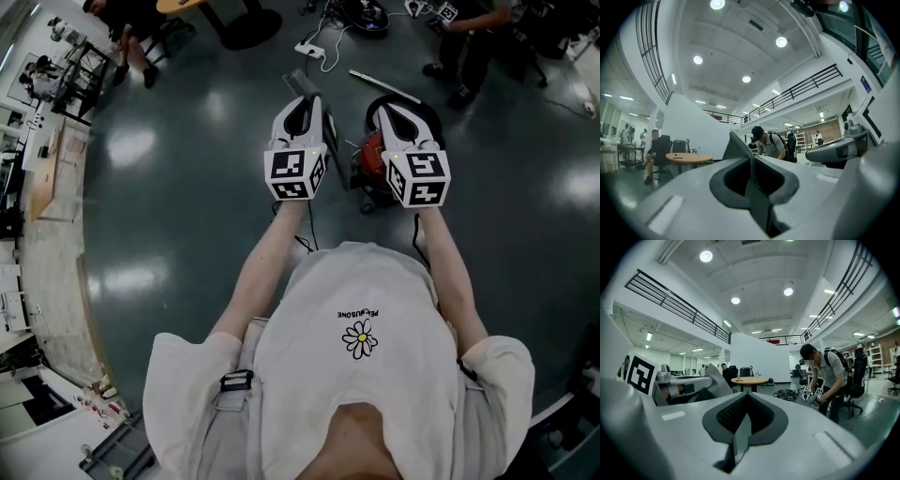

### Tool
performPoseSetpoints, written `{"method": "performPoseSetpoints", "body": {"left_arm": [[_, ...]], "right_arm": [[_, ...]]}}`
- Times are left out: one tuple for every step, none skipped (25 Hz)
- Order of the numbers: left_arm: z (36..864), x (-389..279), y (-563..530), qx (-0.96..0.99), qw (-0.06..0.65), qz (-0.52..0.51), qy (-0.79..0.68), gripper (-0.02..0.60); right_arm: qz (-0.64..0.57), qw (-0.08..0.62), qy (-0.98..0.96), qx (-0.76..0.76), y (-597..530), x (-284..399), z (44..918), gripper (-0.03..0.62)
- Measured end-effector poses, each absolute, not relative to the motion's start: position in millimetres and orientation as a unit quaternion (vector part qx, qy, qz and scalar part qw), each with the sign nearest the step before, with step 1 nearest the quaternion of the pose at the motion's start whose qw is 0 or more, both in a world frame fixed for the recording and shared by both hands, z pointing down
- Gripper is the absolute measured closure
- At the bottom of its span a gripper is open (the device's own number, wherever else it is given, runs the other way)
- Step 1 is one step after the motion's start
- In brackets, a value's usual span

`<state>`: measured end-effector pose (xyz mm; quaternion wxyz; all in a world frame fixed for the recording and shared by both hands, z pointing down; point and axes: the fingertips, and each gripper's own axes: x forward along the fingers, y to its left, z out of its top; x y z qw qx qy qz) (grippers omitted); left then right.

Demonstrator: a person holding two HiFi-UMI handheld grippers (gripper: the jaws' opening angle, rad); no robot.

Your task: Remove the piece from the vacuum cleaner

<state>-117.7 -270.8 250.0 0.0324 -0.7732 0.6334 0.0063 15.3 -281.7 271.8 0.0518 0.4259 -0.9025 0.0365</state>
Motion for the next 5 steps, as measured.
{"method": "performPoseSetpoints", "body": {"left_arm": [[248.7,-118.5,-270.3,-0.773,0.033,0.007,0.634,0.552],[247.9,-119.4,-270.0,-0.773,0.034,0.008,0.634,0.552],[247.3,-120.5,-270.0,-0.773,0.035,0.008,0.634,0.552],[246.9,-121.6,-270.0,-0.772,0.036,0.009,0.634,0.552],[246.5,-122.7,-270.0,-0.772,0.037,0.010,0.634,0.552]], "right_arm": [[0.037,0.051,-0.902,0.426,-281.8,15.1,271.4,0.571],[0.038,0.051,-0.902,0.426,-281.9,14.7,271.5,0.571],[0.039,0.050,-0.902,0.427,-282.0,14.1,272.0,0.571],[0.040,0.049,-0.902,0.427,-282.1,13.2,272.5,0.571],[0.040,0.049,-0.902,0.427,-282.1,12.3,273.1,0.571]]}}
